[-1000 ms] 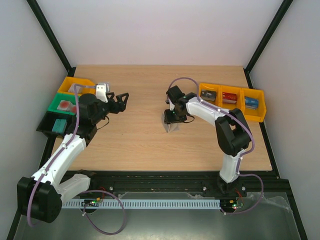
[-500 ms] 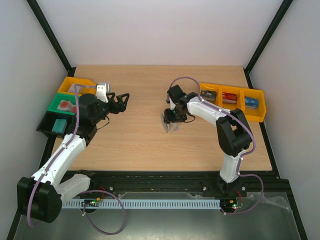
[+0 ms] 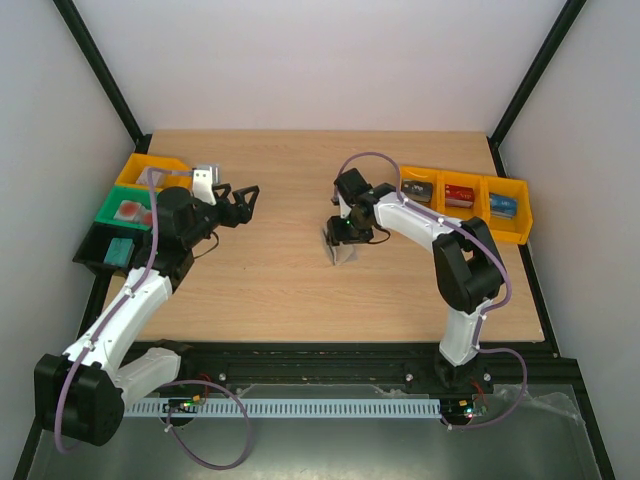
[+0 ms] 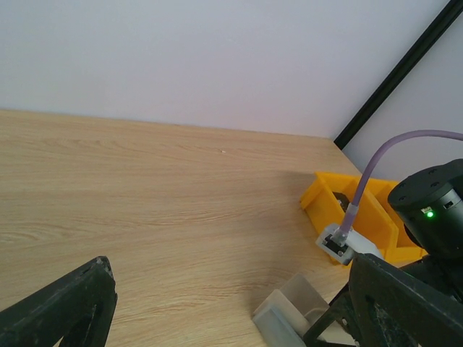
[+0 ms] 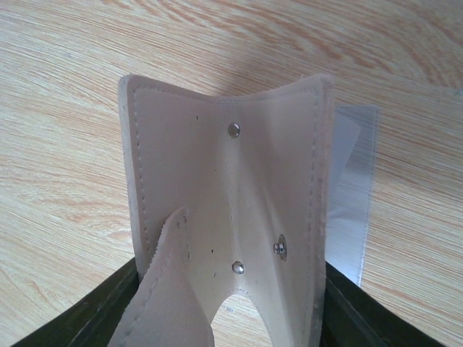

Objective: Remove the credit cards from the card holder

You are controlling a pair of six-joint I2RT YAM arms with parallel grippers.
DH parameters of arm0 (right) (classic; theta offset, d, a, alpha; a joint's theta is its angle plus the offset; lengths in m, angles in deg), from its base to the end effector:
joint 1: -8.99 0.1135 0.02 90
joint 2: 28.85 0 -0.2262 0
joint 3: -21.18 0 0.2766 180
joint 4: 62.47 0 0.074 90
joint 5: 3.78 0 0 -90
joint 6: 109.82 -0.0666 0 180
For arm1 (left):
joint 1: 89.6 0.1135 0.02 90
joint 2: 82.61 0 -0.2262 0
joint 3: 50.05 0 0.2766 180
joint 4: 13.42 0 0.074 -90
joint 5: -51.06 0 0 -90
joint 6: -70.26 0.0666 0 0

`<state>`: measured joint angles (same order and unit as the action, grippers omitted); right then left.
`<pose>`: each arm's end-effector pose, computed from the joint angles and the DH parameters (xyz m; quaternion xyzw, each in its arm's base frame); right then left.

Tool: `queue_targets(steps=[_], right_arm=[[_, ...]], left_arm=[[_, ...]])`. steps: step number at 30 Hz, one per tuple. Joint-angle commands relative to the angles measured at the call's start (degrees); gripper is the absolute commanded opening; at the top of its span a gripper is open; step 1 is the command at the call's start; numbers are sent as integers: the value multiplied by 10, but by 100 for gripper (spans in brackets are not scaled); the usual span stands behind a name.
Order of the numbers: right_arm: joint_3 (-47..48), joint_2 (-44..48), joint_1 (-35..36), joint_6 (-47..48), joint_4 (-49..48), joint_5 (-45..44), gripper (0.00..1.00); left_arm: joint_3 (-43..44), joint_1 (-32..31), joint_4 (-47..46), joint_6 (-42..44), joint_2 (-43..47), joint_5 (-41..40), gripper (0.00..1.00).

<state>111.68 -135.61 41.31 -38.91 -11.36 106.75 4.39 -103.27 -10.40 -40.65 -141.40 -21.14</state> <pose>0.3283 0.2353 0.1268 -0.1459 0.9544 0.2412 0.0982 0.3011 -0.0942 0.2684 0.0551 0.7470 -0.3048 0.5882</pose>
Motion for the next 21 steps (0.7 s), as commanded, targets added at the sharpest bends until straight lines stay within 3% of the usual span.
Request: queue_targets(steps=[1, 17, 19, 21], right_arm=[[22, 13, -1, 4, 18, -8, 54], [-1, -12, -1, 2, 10, -42, 46], [-5, -21, -1, 3, 3, -36, 42], [-7, -26, -1, 4, -1, -32, 31]], left_arm=[[-6, 4, -15, 6, 7, 6, 89], [-9, 3, -14, 8, 8, 8, 89], [-10, 3, -15, 8, 8, 10, 89], [-11, 3, -17, 9, 8, 14, 89]])
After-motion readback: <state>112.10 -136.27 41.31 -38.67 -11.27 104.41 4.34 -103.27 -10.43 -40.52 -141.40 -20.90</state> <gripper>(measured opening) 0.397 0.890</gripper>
